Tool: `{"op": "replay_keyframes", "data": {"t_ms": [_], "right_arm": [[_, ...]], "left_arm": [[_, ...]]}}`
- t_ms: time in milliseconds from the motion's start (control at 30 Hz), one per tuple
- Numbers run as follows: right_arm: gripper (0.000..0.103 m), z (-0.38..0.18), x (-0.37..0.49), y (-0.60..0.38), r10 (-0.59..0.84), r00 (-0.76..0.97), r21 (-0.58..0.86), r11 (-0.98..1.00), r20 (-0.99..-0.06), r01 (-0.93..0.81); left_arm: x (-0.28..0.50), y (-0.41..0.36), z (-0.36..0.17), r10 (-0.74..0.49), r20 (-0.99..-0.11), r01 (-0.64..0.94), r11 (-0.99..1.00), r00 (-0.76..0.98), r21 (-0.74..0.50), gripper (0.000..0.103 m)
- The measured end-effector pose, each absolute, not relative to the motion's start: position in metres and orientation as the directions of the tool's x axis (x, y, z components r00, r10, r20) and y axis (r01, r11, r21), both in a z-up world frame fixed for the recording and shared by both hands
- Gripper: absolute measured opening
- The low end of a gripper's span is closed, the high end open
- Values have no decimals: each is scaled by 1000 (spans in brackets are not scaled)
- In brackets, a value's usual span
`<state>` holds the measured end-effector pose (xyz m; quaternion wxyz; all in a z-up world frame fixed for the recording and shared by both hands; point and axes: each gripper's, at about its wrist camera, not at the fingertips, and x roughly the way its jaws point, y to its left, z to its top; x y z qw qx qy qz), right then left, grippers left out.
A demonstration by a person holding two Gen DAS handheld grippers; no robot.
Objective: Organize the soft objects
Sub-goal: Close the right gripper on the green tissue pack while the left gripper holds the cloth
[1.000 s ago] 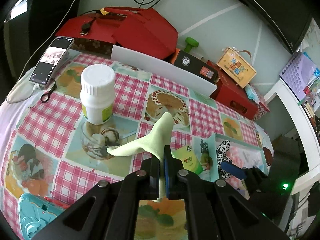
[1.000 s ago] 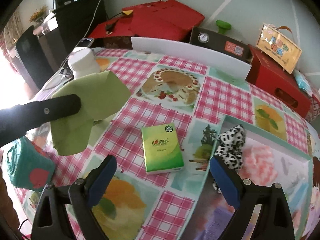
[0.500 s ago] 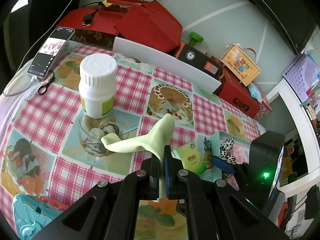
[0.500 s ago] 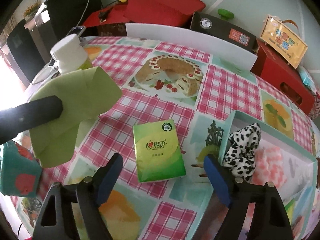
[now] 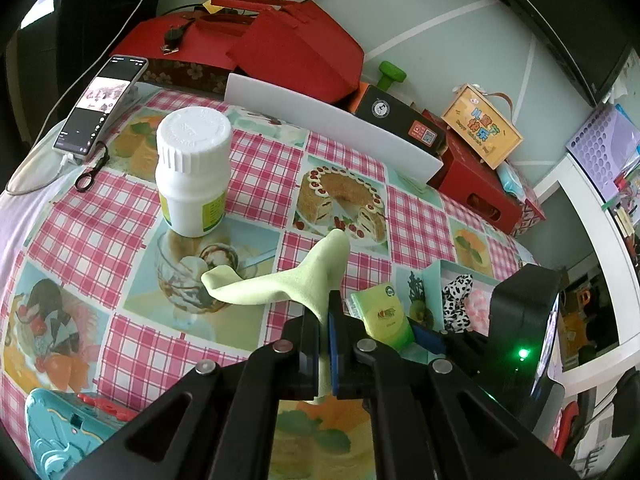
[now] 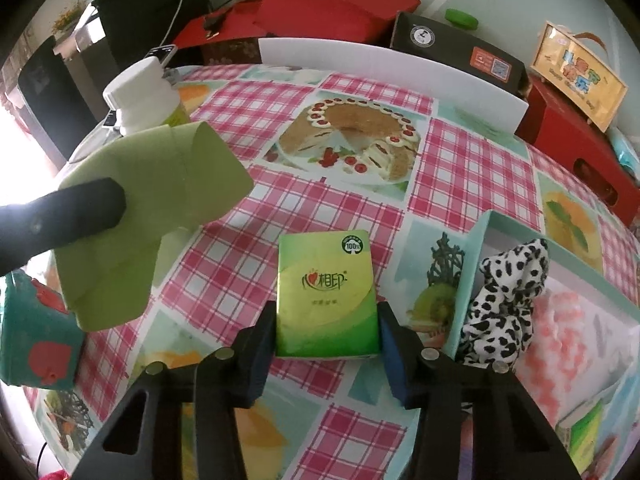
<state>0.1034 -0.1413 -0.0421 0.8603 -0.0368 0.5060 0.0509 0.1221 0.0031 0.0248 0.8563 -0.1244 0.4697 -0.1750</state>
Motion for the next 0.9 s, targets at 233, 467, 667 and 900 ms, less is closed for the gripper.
{"op": "replay_keyframes", "data": {"t_ms": [233, 467, 667, 900], "right_arm": [[50, -37, 102, -143, 59, 490, -3, 992, -870, -125], [50, -31, 98, -145, 66, 501, 3, 992, -863, -125], [50, -26, 95, -147, 73, 509, 11, 992, -858, -122], [50, -10, 90, -149, 86, 541, 24, 992, -837, -120]], "left_arm": [[122, 4, 27, -415, -756, 187, 908, 506, -374, 3], [121, 3, 29, -409, -756, 191, 912, 511, -364, 3], [121, 4, 33, -408, -750, 194, 912, 522, -361, 3], [119, 4, 38, -405, -742, 202, 914, 534, -353, 3]]}}
